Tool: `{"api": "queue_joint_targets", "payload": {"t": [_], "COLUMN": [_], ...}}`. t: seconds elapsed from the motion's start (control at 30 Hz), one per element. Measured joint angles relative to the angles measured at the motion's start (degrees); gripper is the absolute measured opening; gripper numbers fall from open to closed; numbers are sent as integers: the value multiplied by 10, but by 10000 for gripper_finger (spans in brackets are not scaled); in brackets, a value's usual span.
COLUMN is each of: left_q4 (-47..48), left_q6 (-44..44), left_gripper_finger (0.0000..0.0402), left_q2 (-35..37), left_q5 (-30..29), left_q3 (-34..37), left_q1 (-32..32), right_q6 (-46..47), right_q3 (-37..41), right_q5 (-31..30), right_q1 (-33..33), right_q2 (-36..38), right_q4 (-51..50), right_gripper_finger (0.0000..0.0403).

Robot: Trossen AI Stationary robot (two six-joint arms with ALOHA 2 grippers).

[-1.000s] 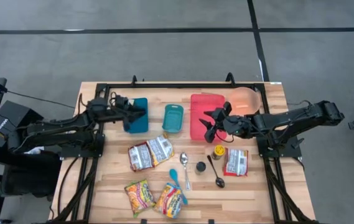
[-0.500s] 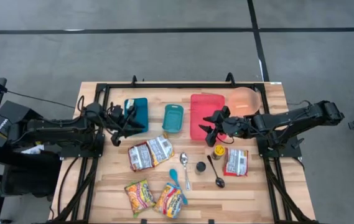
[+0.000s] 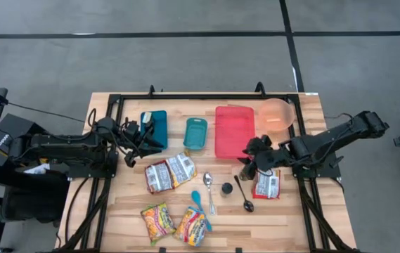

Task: Pick & Place Food Item
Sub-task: Put the red noodle pack into the red bin

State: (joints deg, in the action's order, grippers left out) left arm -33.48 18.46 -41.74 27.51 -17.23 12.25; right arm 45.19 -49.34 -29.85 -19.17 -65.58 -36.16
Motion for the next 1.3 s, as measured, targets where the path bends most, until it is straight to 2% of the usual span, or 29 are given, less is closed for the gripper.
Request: {"api": "queue_joint_targets", "payload": {"t": [0.2,0.33,0.43,0.53,0.63,0.93,1.13,1.3], "left_q4": [0,0,3,32,84,271,377,512], "left_q6": [0,0,0,18,65,157,227,270], "left_gripper_finger": [85,85,85,85,85,85,85,85], "left_q2": [0,0,0,0,0,0,0,0], "left_q5": [0,0,-3,-6,-36,-123,-127,-130], "left_q3": [0,0,0,0,0,0,0,-25], "left_q1": [0,0,0,0,0,0,0,0], "right_q6": [121,220,282,332,368,373,364,360], "right_q3": [0,0,0,0,0,0,0,0], "right_q5": [0,31,33,31,26,-24,-70,-107], "right_q1": [-51,-96,-123,-139,-146,-145,-145,-145], "right_q2": [19,28,27,25,25,25,25,25], "right_q4": [-96,-153,-204,-252,-284,-295,-296,-295], "right_gripper_finger": [177,177,177,177,177,177,177,177]}}
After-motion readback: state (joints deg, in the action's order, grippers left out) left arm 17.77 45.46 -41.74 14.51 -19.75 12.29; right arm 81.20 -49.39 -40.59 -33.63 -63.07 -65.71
